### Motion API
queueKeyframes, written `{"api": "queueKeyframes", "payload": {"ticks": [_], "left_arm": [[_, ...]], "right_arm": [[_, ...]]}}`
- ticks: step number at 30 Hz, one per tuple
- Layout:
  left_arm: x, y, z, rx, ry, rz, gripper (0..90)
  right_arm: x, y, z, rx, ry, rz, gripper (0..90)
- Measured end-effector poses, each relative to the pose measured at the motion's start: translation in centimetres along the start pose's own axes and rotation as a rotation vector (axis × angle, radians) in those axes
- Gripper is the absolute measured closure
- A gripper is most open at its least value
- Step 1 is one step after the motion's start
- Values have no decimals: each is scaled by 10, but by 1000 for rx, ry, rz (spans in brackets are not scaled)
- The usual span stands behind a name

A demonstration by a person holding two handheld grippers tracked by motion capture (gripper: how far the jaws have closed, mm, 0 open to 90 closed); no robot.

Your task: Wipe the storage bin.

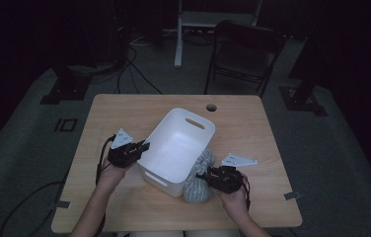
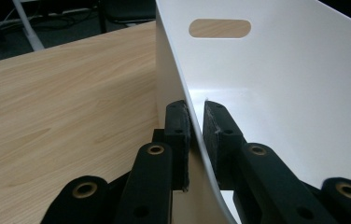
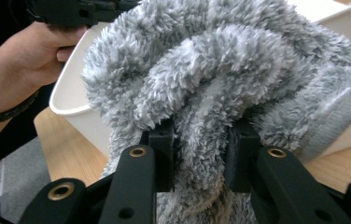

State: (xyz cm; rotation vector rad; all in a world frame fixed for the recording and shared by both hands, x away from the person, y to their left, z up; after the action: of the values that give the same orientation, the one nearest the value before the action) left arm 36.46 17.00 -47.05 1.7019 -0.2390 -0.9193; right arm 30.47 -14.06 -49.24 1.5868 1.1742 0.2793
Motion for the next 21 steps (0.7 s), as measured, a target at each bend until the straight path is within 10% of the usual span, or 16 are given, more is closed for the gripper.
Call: {"api": "queueKeyframes", "payload": {"ticks": [21], "left_arm": [[0, 0, 1, 4, 11, 1, 798]], "right_arm": [[42, -45, 48, 73, -112, -163, 667]]}}
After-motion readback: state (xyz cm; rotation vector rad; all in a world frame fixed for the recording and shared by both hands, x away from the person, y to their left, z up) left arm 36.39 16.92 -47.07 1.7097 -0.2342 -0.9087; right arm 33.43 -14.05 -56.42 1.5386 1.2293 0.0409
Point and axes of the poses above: each handheld gripper's, and its own axes: x roughly forward along the jaws, y roughly out of its top, z roughly to its right, the point moved 3 cm from there along x, roughly forward along the jaws, and after that the axes turned 6 degrees about x, right-handed, at the moved point
